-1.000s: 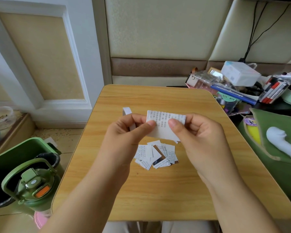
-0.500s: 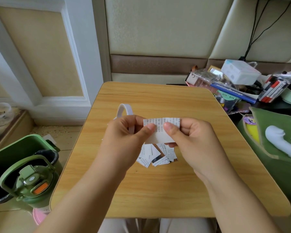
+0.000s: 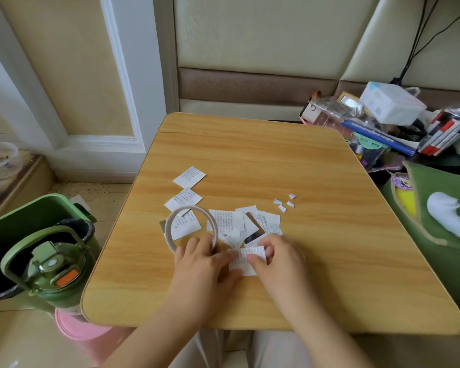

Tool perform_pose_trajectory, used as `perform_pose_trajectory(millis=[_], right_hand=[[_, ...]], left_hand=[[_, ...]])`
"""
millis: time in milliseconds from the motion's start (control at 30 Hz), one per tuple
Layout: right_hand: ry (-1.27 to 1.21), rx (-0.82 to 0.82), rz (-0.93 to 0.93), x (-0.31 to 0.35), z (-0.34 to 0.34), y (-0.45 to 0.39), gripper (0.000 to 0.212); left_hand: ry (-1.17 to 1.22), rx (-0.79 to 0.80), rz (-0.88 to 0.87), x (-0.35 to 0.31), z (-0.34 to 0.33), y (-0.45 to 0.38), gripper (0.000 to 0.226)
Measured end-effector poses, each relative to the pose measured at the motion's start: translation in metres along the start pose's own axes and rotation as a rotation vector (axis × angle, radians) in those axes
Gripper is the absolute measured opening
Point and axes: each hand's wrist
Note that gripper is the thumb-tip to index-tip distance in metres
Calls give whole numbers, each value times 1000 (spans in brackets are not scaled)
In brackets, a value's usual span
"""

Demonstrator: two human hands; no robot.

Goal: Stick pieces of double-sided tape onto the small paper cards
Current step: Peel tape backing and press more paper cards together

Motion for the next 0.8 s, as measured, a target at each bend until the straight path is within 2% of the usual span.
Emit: perform_pose_trajectory(millis=[100, 167, 200, 267, 400, 467, 567, 633, 700, 800], right_hand=[[51, -168, 161, -3, -4, 2, 24], [12, -90, 248, 1, -11, 5, 8], [1, -36, 267, 1, -15, 7, 7], [-18, 12, 241, -5, -16, 3, 11], [24, -68, 105, -14, -3, -4, 15], [54, -102, 156, -5, -8, -3, 14], [56, -22, 228, 8, -21, 2, 9], [27, 3, 213, 6, -20, -1, 9], [21, -44, 156, -3, -12, -3, 12], [88, -151, 103, -8, -6, -3, 15]], left_hand=[[19, 8, 20, 1, 1, -1, 42], [34, -9, 12, 1, 0, -1, 41], [45, -11, 12, 1, 0, 0, 40], [56, -3, 18, 2, 1, -1, 41], [32, 6, 27, 5, 0, -1, 37], [41, -11, 9, 5, 0, -1, 30], [73, -12, -3, 5, 2, -3, 31], [66, -29, 2, 8, 0, -3, 30], [73, -55, 8, 9, 1, -4, 25], [89, -20, 40, 8, -1, -4, 30]])
Point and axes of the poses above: each hand's wrist, its own y-axis away from the middle knuckle, its own z-axis out of the back of the hand, x = y × z, and after that the axes turned 14 degrees about -z, right-handed
